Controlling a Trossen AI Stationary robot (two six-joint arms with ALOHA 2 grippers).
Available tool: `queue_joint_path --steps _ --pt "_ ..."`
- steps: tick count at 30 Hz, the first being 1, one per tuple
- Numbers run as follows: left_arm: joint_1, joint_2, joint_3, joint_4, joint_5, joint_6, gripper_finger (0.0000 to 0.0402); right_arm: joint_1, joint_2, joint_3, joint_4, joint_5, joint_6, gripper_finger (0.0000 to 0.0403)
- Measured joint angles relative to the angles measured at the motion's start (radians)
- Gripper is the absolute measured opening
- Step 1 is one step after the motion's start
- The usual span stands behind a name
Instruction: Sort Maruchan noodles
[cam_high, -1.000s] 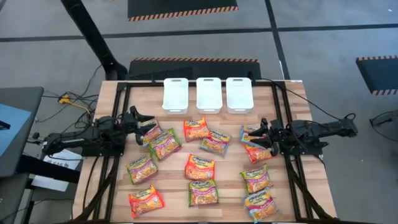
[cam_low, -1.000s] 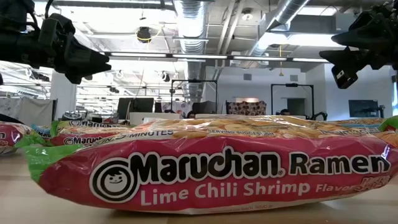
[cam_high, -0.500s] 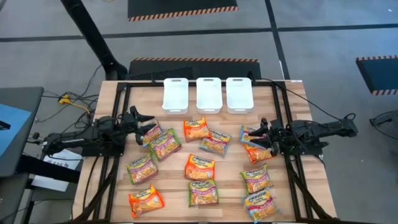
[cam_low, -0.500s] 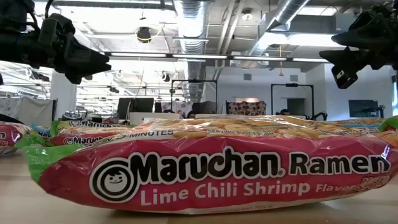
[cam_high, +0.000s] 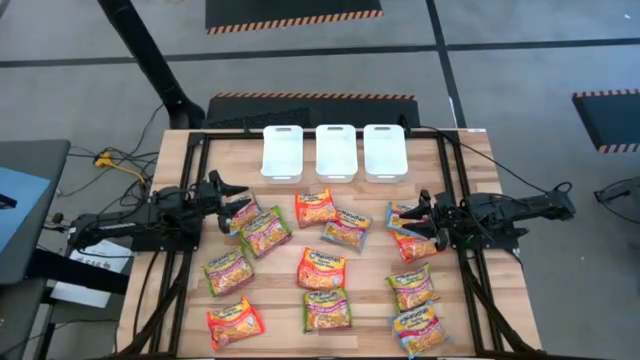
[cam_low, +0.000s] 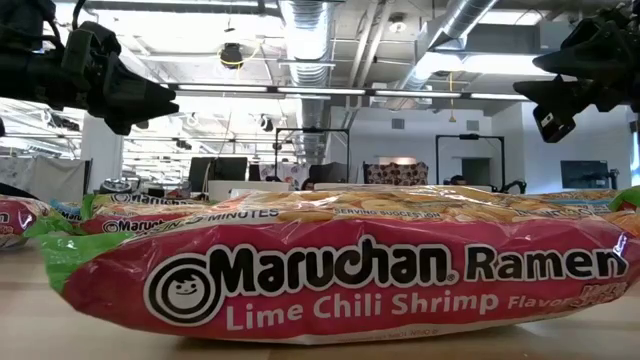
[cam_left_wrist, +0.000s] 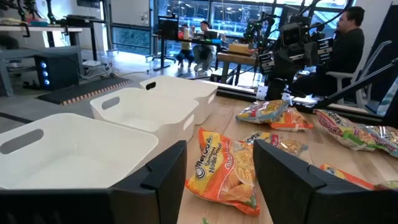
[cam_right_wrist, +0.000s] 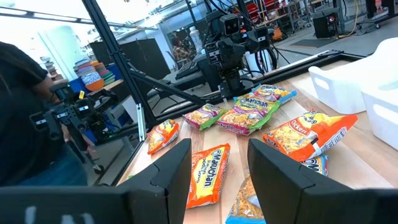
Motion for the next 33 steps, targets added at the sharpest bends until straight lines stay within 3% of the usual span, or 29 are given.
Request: queue_joint_path --steps 22,29,33 --pt "0.0 0.0 0.0 0.0 0.0 -0.01 0.0174 0.0 0.0 0.0 0.0 0.0 0.0 0.0182" --pt "0.0 0.0 0.0 0.0 0.0 -0.283 0.0174 0.0 0.0 0.0 0.0 0.0 0.0 0.0182" --pt "0.0 0.0 0.0 0.0 -0.001 -0.359 0.0174 0.0 0.0 0.0 0.0 0.0 0.0 0.0182"
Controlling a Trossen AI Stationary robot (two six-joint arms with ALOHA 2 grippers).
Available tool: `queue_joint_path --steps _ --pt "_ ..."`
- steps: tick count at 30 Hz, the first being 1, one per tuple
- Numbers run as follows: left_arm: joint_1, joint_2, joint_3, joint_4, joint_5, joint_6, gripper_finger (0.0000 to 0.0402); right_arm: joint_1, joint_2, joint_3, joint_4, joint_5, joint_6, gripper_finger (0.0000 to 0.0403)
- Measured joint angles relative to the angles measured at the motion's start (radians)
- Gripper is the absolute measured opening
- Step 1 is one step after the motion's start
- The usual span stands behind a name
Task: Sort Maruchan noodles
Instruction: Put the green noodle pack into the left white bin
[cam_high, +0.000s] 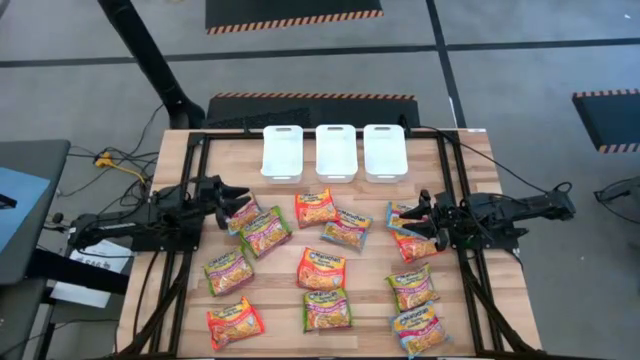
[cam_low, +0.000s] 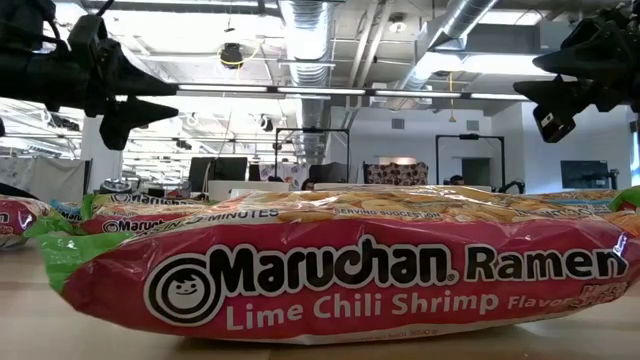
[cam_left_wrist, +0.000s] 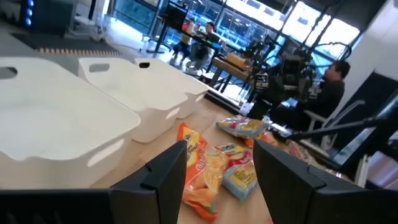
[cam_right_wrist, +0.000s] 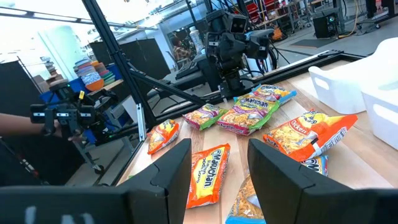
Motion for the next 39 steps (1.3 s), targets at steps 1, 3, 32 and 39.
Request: queue_joint_path --steps 1,3,32,39 --pt "0.0 0.0 0.0 0.0 -0.005 -0.005 0.0174 0.0 0.0 0.0 0.0 0.0 0.0 0.0182" --pt "0.0 0.0 0.0 0.005 -0.011 -0.012 0.0174 0.0 0.0 0.0 0.002 0.0 0.0 0.0182" --pt "0.0 0.0 0.024 0.046 -0.203 -0.267 0.0174 -0.003 0.0 -0.002 0.211 0.13 0.2 0.0182" --pt "0.0 0.0 0.024 0.124 -0.248 -0.287 0.0174 -0.003 0.0 -0.002 0.325 0.198 0.115 0.0182"
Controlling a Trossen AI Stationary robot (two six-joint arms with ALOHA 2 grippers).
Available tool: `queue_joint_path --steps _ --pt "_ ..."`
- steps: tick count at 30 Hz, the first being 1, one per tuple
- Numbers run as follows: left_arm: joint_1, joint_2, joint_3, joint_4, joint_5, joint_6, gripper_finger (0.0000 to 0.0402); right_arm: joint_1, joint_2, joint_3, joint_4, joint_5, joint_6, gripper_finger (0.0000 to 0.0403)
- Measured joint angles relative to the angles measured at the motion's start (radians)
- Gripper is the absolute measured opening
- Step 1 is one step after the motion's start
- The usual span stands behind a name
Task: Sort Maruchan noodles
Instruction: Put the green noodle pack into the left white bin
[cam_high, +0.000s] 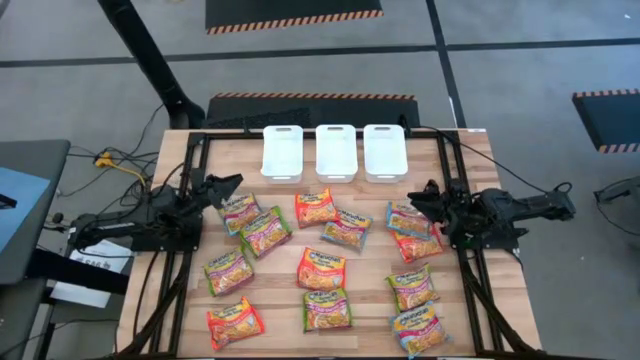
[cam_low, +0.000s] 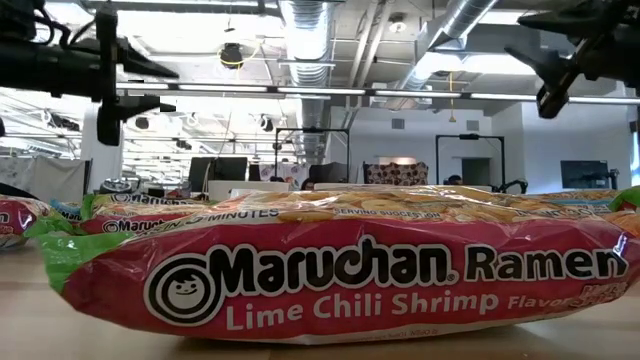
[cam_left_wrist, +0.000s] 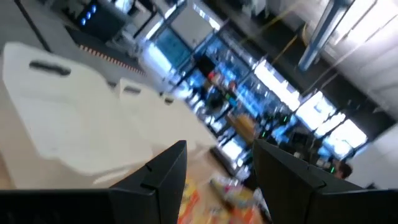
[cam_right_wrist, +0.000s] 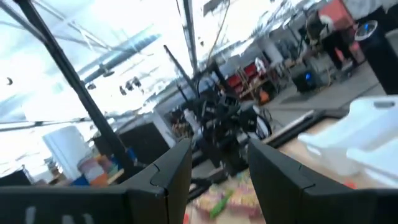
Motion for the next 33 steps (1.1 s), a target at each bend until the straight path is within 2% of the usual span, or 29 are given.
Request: queue_joint_path --steps 10,20,24,28,33 --pt "0.0 0.0 0.004 0.302 -0.003 0.116 0.0174 -0.037 0.0 0.036 0.088 0.006 -0.114 0.0182" --pt "0.0 0.052 0.158 0.275 0.049 0.283 0.0174 -0.098 0.0 0.144 0.075 -0.008 -0.137 0.0182" --pt "0.0 0.122 0.241 0.246 0.056 0.359 0.0174 -0.099 0.0 0.17 0.035 -0.009 -0.177 0.0182" --pt "0.0 0.21 0.319 0.188 0.058 0.372 0.0174 -0.1 0.0 0.198 0.002 -0.008 -0.177 0.0182" --pt "0.0 0.328 0.381 0.172 0.125 0.385 0.0174 -0.1 0.0 0.233 0.0 -0.008 -0.177 0.0182"
